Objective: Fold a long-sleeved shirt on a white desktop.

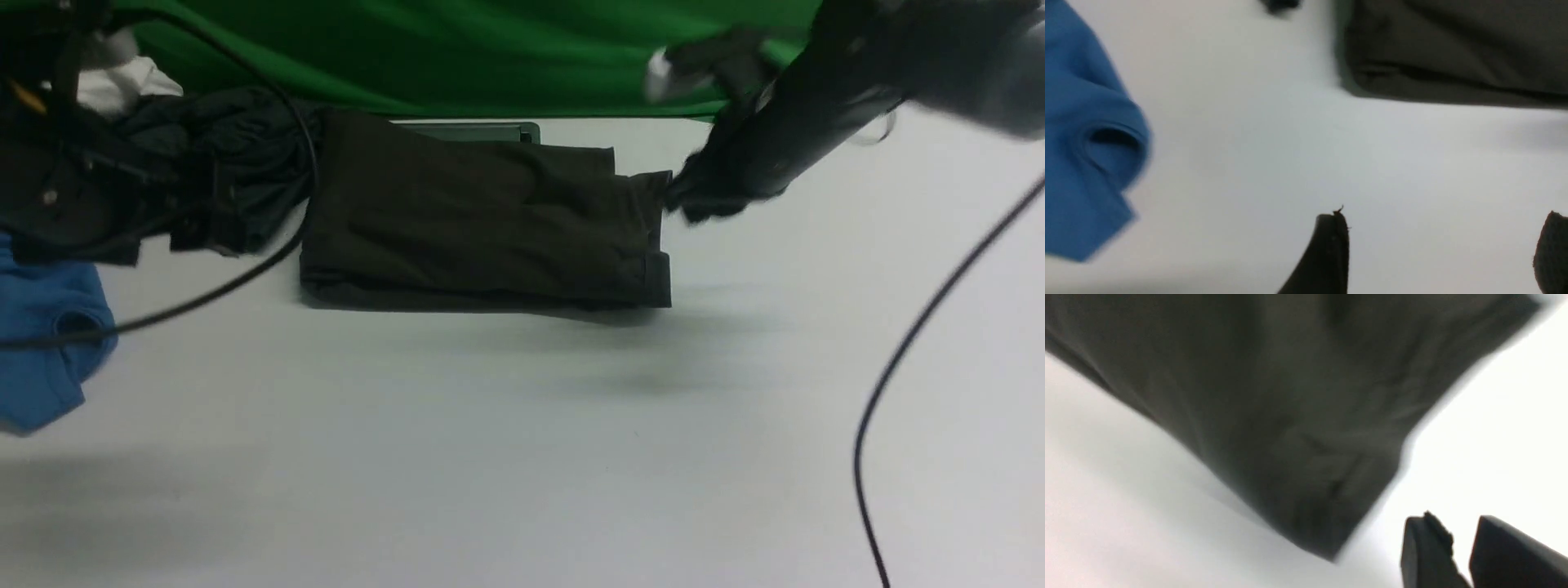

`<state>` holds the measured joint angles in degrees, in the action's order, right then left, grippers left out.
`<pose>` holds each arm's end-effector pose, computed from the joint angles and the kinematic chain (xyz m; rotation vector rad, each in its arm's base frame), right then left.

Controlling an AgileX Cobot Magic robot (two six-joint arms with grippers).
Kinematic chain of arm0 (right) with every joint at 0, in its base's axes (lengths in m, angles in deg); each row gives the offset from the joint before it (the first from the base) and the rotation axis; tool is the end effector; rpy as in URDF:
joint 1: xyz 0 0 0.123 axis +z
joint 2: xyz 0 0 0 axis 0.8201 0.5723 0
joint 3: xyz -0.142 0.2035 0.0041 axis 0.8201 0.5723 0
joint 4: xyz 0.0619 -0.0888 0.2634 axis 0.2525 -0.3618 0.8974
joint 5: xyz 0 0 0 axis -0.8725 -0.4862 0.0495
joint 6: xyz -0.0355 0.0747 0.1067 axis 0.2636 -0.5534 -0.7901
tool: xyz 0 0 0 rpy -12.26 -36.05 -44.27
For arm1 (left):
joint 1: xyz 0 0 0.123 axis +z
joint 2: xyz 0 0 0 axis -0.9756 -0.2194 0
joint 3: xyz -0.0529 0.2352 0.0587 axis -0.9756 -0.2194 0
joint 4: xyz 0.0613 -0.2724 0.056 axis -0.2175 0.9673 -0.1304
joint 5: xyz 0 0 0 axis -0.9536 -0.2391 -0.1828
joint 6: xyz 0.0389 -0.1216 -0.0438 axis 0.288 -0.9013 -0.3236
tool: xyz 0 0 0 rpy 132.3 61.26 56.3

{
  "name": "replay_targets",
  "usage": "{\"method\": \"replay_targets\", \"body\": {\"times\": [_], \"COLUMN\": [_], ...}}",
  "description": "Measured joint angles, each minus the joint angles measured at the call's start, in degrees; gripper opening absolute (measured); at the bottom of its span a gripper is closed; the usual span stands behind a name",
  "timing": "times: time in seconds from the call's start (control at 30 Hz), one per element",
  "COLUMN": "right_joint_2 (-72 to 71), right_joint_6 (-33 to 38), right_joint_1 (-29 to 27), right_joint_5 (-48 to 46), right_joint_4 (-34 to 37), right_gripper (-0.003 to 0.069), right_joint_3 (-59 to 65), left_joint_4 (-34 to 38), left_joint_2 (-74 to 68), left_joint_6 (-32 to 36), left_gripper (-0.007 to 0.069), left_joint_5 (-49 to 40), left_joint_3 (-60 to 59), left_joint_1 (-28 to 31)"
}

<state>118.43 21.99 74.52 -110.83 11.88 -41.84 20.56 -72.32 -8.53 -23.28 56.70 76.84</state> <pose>0.4410 0.1655 0.1787 -0.6149 2.5458 0.1695 0.3377 -0.0207 0.2360 -0.0296 2.5789 -0.2005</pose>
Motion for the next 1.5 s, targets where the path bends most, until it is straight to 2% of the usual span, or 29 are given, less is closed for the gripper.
{"method": "replay_targets", "body": {"times": [0.13,0.23,0.37,0.47,0.57,0.73,0.87,0.97,1.33,1.5], "right_joint_2": [-17.2,-27.9,-42.4,-51.8,-60.8,-77.7,-89.7,-94.0,-94.6,-94.6], "right_joint_6": [-2.9,-3.3,-3.6,-3.7,-4.3,-5.5,-5.3,-5.3,-6.9,-6.9], "right_joint_1": [-0.1,0.0,0.0,0.0,0.0,0.0,0.2,1.8,3.5,3.5], "right_joint_5": [1.0,3.4,7.3,9.8,11.7,12.2,14.4,16.5,20.1,20.3], "right_joint_4": [-2.6,-2.8,-2.8,-2.8,-2.8,-2.6,-2.6,-2.6,-2.6,-2.6], "right_gripper": [0.0171,0.0174,0.0176,0.0176,0.0176,0.0167,0.0048,0.0019,0.0028,0.0039], "right_joint_3": [4.4,8.9,18.9,28.7,39.0,52.2,58.4,61.2,61.8,61.8], "left_joint_4": [22.5,31.8,33.4,28.9,23.9,16.6,11.9,10.3,10.5,10.5], "left_joint_2": [3.3,4.3,7.1,11.3,17.2,28.7,40.1,48.7,64.9,65.7], "left_joint_6": [18.0,25.9,28.4,26.1,23.0,20.8,19.3,18.3,18.4,18.5], "left_gripper": [0.0522,0.0429,0.0261,0.0126,0.0037,0.0016,0.0017,0.0017,0.0017,0.0017], "left_joint_5": [2.0,-1.5,-6.5,-9.0,-9.6,-10.8,-14.0,-16.6,-16.7,-16.7], "left_joint_3": [-4.9,-5.3,-5.4,-5.5,-7.2,-13.3,-19.2,-21.4,-21.9,-21.9], "left_joint_1": [0.0,-0.1,-0.1,-0.1,-0.1,-0.1,-0.1,-0.1,-0.1,-0.1]}}
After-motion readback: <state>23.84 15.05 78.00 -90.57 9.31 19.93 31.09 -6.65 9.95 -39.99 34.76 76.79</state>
